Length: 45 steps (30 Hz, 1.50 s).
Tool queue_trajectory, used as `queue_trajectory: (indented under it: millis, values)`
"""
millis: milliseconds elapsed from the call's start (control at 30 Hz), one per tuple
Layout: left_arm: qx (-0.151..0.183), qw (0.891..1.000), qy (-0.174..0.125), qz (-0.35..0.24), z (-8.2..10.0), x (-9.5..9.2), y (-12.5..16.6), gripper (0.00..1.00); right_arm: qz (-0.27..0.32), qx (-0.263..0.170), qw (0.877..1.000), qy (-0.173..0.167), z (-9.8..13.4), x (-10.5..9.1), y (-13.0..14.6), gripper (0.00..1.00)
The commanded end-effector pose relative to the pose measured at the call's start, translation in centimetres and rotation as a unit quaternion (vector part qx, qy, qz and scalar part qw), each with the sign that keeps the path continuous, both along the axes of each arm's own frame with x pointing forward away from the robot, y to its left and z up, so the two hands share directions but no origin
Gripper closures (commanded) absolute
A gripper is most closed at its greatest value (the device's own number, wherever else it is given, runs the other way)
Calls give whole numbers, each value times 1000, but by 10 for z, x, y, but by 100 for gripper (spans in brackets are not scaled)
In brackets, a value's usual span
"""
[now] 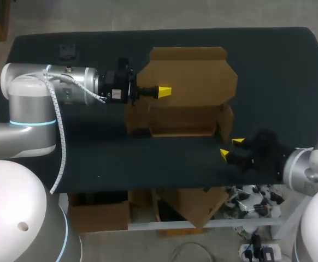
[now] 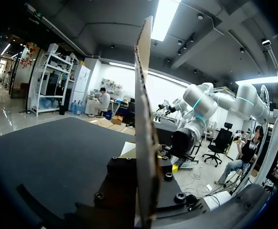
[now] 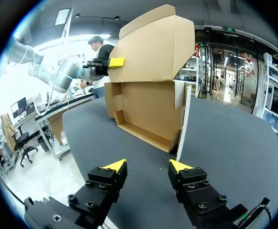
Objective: Assemble the packaging by folding the flat box into shape, placing the metal phone stand inside, and closing the box properly
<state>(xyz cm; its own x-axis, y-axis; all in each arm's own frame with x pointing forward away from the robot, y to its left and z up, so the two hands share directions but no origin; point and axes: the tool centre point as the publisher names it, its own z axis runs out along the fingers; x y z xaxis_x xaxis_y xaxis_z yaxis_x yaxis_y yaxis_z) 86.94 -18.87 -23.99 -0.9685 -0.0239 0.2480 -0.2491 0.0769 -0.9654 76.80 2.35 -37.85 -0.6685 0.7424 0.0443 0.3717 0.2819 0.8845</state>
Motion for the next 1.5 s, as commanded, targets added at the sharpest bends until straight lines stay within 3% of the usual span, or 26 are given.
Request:
queue_trajectory:
  millis: [33, 900, 1500]
  values:
    - [0, 1000, 0, -1, -4, 1, 0, 100, -6, 5, 1000, -12, 4, -10, -7, 41]
    - [0, 1000, 0, -1, -4, 1, 0, 100, 48, 7, 999, -5, 20, -4, -37, 42]
    - [0, 1000, 0, -1, -4, 1, 0, 100, 89, 2, 996, -3, 31, -7, -42, 42]
